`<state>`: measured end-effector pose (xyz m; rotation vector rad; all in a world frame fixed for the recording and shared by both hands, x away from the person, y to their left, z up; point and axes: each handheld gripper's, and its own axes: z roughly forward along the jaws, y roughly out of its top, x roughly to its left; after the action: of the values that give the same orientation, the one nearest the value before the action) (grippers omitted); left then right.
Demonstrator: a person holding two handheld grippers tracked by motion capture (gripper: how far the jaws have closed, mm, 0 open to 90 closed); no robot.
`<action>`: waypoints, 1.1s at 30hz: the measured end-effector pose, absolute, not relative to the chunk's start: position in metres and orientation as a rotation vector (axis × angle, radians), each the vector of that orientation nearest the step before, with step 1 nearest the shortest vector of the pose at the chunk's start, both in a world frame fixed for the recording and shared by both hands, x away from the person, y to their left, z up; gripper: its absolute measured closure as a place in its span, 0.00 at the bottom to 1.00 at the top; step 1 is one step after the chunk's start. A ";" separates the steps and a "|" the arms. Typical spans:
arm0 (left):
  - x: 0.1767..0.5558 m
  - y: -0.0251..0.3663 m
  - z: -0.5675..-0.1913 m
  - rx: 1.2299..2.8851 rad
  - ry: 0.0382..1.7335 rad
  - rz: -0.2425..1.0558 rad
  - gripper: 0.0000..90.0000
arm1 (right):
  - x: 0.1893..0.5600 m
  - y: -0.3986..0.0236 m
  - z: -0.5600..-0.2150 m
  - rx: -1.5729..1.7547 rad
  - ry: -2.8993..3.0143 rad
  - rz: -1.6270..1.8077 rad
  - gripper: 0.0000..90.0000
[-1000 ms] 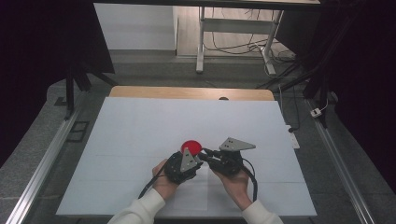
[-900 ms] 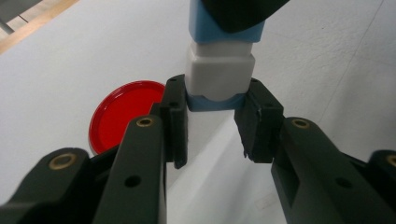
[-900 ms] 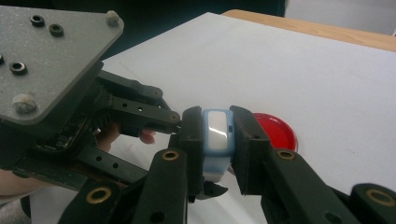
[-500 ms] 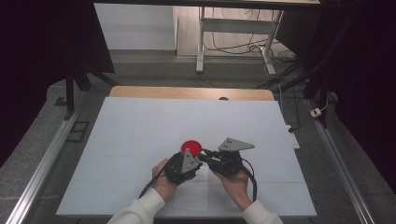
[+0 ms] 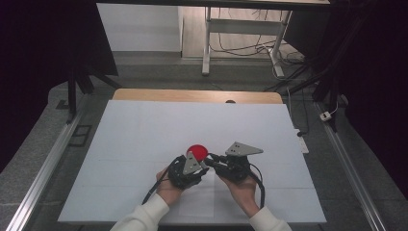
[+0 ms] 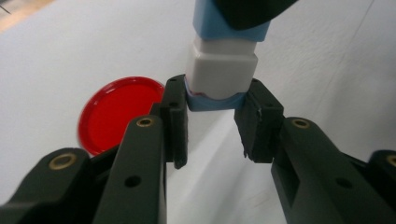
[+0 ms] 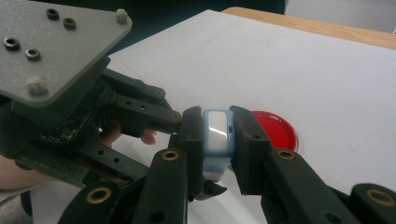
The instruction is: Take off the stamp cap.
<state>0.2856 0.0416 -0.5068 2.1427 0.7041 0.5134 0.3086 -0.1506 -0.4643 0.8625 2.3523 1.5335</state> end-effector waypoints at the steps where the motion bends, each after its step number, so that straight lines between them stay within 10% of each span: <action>1: 0.285 0.040 -0.509 2.183 0.697 0.548 0.73 | 0.308 -0.151 -0.464 0.859 2.355 1.529 0.84; 33: 0.284 0.084 -0.502 2.100 0.736 0.512 0.72 | 0.313 -0.172 -0.451 0.881 2.259 1.568 0.84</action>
<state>0.2838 0.0838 -0.5018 2.0999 0.7365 0.5125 0.3131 -0.1718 -0.4509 0.8814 2.2594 1.5683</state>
